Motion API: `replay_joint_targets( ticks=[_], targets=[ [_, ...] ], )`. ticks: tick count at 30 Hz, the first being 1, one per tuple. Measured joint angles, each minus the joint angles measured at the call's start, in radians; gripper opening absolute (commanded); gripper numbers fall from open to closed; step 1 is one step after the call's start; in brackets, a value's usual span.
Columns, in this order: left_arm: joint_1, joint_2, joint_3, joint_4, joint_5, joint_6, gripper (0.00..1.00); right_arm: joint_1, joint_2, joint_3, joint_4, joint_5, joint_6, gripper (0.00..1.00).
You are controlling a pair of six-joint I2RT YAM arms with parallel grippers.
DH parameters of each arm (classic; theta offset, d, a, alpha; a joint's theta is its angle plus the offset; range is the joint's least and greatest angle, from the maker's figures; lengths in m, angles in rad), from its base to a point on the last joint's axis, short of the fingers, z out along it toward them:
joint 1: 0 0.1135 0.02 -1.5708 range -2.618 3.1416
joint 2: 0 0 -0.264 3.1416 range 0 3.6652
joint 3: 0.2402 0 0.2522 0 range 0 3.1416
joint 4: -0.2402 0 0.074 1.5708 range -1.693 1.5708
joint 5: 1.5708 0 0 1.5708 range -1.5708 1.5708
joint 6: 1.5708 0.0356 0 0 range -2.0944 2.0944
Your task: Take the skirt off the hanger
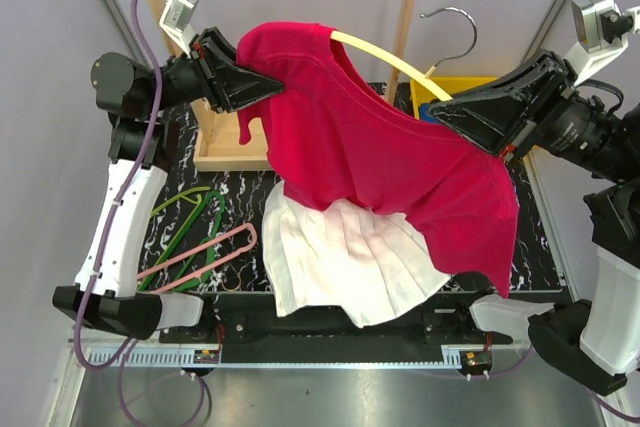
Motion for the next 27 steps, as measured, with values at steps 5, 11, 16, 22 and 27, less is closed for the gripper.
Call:
replay_joint_targets(
  ticks=[5,11,16,22,27],
  targets=[
    [0.018,0.005,0.061,-0.054,0.040,0.041,0.00,0.000,-0.054,-0.053,0.000,0.020,0.000,0.00],
    [0.227,0.001,0.142,-0.017,0.121,-0.029,0.00,0.000,-0.117,-0.108,-0.029,0.072,-0.035,0.00],
    [0.364,-0.027,0.120,0.071,0.220,-0.140,0.00,0.001,-0.161,-0.156,-0.063,0.129,-0.074,0.00],
    [0.439,-0.075,0.055,0.112,0.272,-0.194,0.00,0.006,-0.177,-0.167,-0.085,0.159,-0.094,0.00],
    [0.572,-0.052,0.040,0.173,0.321,-0.250,0.00,0.008,-0.183,-0.167,-0.112,0.192,-0.113,0.00]
  ],
)
